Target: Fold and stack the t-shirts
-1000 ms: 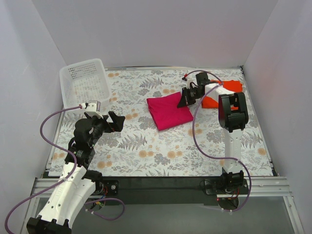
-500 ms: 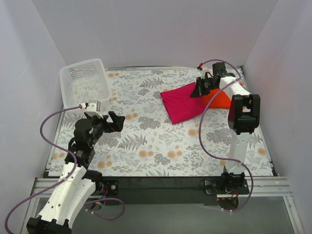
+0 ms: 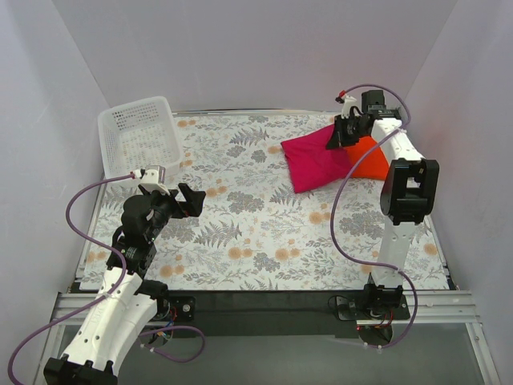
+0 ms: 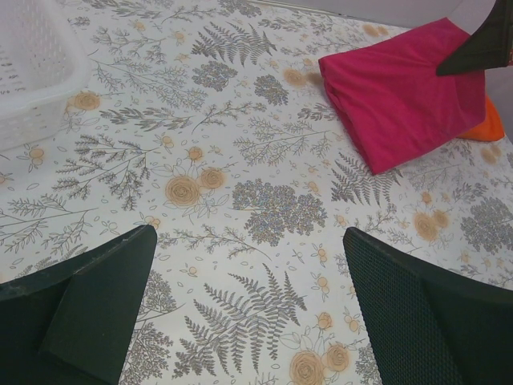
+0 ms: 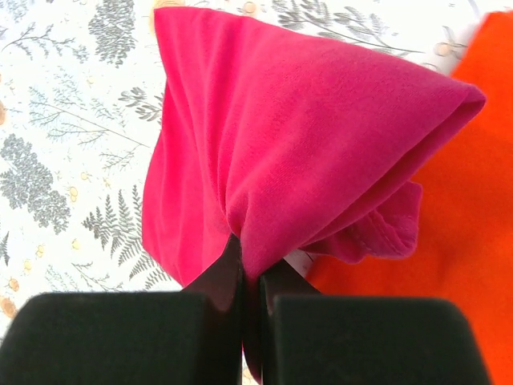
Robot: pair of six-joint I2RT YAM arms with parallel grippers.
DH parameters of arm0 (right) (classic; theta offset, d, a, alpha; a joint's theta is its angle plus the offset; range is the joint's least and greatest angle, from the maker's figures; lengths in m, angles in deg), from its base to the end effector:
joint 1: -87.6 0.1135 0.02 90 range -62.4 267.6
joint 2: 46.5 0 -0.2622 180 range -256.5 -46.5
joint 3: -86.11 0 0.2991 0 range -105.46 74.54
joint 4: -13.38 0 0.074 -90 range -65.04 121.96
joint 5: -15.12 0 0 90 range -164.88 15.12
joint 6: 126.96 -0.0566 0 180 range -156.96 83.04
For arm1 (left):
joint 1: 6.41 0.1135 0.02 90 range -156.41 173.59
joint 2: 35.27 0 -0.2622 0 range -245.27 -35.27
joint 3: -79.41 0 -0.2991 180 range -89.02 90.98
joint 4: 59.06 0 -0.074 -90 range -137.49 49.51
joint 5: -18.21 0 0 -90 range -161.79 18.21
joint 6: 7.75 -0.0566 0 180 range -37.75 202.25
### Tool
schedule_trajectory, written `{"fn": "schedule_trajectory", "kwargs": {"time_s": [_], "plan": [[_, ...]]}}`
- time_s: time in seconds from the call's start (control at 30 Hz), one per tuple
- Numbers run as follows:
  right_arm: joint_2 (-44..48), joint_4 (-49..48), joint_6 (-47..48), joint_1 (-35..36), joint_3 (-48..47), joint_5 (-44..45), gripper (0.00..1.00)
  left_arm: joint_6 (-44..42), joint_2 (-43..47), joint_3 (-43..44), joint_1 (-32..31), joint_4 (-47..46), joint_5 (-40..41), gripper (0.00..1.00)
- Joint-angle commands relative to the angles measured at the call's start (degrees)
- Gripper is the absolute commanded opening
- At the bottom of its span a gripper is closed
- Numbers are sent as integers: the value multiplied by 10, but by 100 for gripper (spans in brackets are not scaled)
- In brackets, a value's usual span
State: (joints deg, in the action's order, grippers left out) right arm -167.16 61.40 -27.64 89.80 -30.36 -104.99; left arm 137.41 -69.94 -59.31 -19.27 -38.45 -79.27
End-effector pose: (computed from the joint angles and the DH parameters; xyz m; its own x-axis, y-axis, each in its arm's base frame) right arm 0.5259 0.0486 0.2200 -0.7241 -0.1680 -0.6689 -0.4638 0.8365 0.2920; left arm 0.2204 -0.0579 0.2656 -0.4169 -0.7395 -0.5285 0.0028 0.5803 -0.8144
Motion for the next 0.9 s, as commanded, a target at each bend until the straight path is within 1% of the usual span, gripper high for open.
{"fn": "schedule_trajectory", "kwargs": {"time_s": [0.0,0.23,0.27,0.43,0.87], "plan": [[46,17,11,-16,-38,18,1,-9,6,2,2,-2,-4,96],[74,27,12,-17,-57,30,1,-10,4,2,2,-2,-5,96],[75,28,11,-33,-58,31,1,-10,4,3,2,-3,-4,96],[88,30,6,-45,-65,43,1,-11,3,2,2,-3,-6,96],[91,42,9,-85,-69,38,1,-12,0,2,2,-6,-8,96]]}}
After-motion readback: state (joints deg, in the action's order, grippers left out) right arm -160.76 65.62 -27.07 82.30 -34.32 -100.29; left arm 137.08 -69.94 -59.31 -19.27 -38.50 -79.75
